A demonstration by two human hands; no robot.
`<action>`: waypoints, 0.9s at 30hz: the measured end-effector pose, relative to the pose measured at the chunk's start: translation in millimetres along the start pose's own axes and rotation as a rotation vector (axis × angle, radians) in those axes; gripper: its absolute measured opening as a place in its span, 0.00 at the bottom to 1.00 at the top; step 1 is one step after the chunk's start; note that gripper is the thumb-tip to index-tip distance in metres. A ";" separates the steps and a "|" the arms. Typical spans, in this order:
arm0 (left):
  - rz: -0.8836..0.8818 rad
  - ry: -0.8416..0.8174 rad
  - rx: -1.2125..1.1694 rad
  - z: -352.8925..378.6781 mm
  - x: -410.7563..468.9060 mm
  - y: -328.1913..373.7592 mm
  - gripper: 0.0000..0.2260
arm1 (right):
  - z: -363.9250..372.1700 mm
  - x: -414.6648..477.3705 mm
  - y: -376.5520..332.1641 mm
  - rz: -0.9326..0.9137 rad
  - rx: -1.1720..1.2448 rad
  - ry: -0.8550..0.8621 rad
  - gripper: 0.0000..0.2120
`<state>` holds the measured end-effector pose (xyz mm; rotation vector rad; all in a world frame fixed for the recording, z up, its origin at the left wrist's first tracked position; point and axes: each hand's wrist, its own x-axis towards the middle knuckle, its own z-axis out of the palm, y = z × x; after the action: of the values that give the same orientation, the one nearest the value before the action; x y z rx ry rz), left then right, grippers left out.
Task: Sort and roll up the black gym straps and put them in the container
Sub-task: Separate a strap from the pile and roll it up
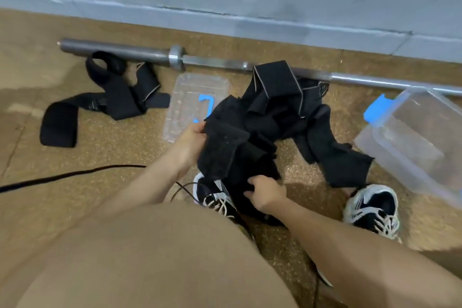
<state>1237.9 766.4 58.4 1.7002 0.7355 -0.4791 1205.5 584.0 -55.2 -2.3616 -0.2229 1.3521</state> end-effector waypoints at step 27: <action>0.822 -0.005 0.478 118.4 -221.3 260.7 0.11 | -308.6 -467.9 52.2 -0.314 0.458 0.679 0.08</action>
<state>1266.9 567.2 359.1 2.2538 -0.1409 -0.0704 1223.6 298.1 429.4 -2.1261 -0.0650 0.3605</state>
